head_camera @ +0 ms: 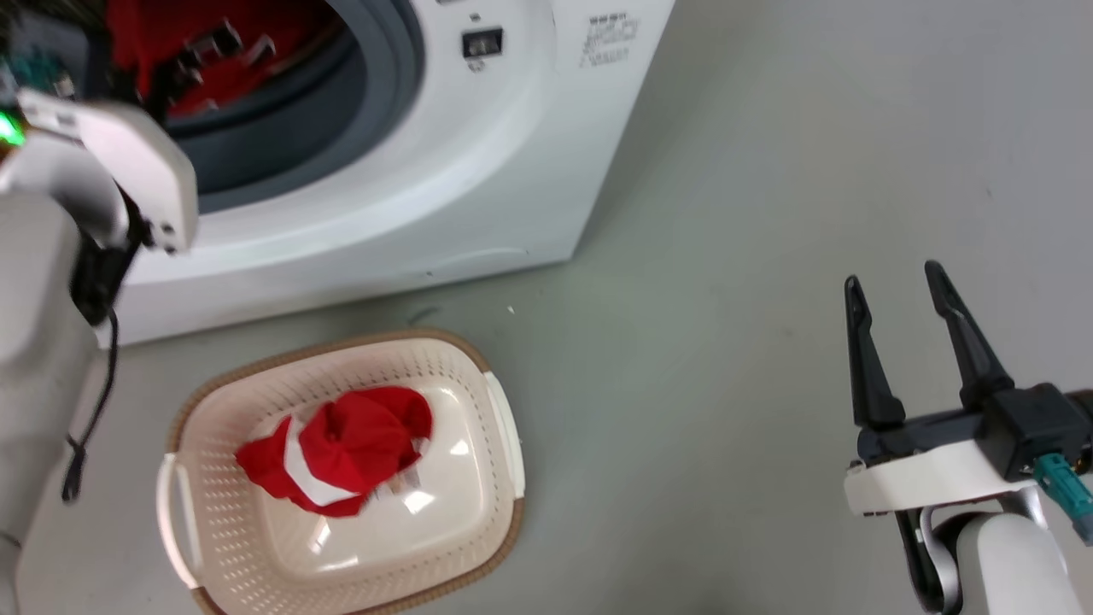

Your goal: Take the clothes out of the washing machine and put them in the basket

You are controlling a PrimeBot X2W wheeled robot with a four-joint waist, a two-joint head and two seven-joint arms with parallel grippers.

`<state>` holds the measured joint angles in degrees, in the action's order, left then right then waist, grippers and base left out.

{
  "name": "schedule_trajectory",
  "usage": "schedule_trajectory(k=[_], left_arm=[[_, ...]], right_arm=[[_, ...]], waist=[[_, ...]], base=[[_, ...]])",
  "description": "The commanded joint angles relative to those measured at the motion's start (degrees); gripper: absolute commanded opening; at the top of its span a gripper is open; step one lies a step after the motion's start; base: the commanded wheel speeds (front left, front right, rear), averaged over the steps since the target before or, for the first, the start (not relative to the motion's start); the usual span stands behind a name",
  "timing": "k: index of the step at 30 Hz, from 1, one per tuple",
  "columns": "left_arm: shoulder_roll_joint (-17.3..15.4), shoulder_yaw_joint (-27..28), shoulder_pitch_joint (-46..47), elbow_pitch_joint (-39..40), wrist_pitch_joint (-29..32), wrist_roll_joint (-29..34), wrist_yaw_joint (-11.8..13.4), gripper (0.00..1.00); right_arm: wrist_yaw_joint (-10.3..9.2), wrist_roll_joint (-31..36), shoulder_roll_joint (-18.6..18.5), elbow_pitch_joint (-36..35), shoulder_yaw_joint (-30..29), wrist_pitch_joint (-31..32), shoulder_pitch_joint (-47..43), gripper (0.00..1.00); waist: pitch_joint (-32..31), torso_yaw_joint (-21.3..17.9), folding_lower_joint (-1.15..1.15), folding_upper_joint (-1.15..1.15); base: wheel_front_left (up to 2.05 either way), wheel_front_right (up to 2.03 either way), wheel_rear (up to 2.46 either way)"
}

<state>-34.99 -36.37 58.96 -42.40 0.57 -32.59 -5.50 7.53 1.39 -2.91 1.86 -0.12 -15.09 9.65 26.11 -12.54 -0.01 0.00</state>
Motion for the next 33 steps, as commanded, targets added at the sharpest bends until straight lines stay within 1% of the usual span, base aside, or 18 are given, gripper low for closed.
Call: schedule_trajectory(k=[1, 5, 8, 10, 13, 20, 24, 28, 31, 33], left_arm=[[0.28, 0.10, -1.77, 0.38, -1.01, -0.37, 0.43, 0.00], [0.81, 0.17, -8.22, 2.97, -6.46, -0.73, 2.34, 0.00], [0.97, 0.25, -12.42, 6.42, -10.51, -0.55, 4.19, 0.00], [0.95, 1.03, -14.78, 9.50, -12.75, -0.73, 5.91, 0.00], [0.90, 1.57, -18.57, 15.05, -14.47, 0.10, 8.86, 0.00], [-1.18, 2.85, -26.58, 29.50, -15.31, 0.96, 14.74, 0.00], [-2.50, 2.59, -31.13, 37.01, -13.76, 0.79, 17.41, 0.00], [-3.54, 0.73, -35.60, 42.11, -11.05, 0.49, 18.77, 0.00], [-3.69, -1.03, -38.51, 42.75, -9.46, 0.09, 18.80, 0.00], [-3.29, -1.93, -40.14, 41.94, -8.84, -0.57, 18.31, 0.00]], right_arm=[[-0.08, 0.13, 0.05, 0.22, -0.08, -0.12, -0.96, 1.00], [-0.08, 0.66, 0.06, 1.00, -0.40, -0.12, -2.81, 1.00], [-0.08, 1.16, 0.06, 1.38, -0.84, -0.12, -3.95, 1.00], [-0.08, 1.46, 0.05, 1.53, -1.10, -0.12, -4.54, 1.00], [-0.08, 1.71, 0.06, 1.99, -2.04, -0.12, -5.60, 1.00], [-0.08, 1.95, 0.07, 2.56, -2.76, -0.12, -6.81, 1.00], [-0.08, 1.98, 0.07, 2.75, -2.92, -0.12, -7.56, 1.00], [-0.08, 1.93, 0.06, 2.72, -3.03, -0.12, -7.48, 1.00], [-0.08, 0.94, 0.06, 2.81, -2.89, -0.12, -6.98, 1.00], [-0.08, 0.61, 0.07, 2.63, -2.73, -0.12, -6.35, 1.00]], waist=[[-4.77, 2.75, 0.01, 0.00], [-8.99, 4.24, 0.01, 0.00], [-11.64, 5.46, 0.01, 0.00], [-13.01, 6.26, 0.01, 0.00], [-15.20, 7.67, 0.01, 0.00], [-19.16, 9.81, 0.01, 0.00], [-20.35, 10.60, 0.01, 0.00], [-20.59, 11.19, 0.01, 0.00], [-20.05, 11.22, 0.01, 0.00], [-19.34, 11.06, 0.01, 0.00]], base=[[0.00, 0.00, 0.00], [0.00, 0.00, 0.00], [0.00, 0.00, 0.00], [0.00, 0.00, 0.00], [0.00, 0.00, 0.00], [0.00, 0.00, 0.00], [0.00, 0.00, 0.00], [0.00, 0.00, 0.00], [0.00, 0.00, 0.00], [0.00, 0.00, 0.00]])
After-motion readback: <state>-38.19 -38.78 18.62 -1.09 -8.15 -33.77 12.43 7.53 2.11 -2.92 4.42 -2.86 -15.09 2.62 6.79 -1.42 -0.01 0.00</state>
